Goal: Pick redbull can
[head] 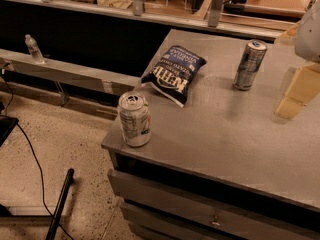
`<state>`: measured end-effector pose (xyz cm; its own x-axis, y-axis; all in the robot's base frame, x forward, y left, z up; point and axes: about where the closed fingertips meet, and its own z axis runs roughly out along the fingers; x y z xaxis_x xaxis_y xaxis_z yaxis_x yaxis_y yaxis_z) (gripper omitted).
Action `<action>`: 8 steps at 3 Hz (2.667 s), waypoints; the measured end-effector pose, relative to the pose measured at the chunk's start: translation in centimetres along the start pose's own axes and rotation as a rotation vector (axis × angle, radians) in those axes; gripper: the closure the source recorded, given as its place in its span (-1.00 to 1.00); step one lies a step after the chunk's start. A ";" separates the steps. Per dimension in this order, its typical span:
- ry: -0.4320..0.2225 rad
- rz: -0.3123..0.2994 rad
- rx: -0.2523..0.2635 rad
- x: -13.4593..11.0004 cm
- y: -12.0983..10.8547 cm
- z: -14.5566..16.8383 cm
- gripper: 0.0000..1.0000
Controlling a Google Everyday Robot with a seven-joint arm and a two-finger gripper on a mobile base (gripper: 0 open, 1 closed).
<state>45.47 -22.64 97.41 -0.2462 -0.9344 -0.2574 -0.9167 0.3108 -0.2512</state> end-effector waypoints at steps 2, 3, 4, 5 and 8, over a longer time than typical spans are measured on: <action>-0.059 0.091 0.050 1.9 -8.2 2.5 -1.00; -0.096 0.141 0.080 2.5 -11.6 3.4 -1.00; -0.166 0.201 0.099 2.8 -14.1 4.4 -1.00; -0.279 0.270 0.103 2.5 -15.7 5.6 -1.00; -0.451 0.356 0.040 0.6 -16.0 9.9 -1.00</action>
Offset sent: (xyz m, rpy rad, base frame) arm 0.1290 -0.0675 -0.0099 0.1117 -0.0832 -0.1472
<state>63.09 -26.47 92.03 -0.3705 -0.6070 -0.7030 -0.7874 0.6067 -0.1088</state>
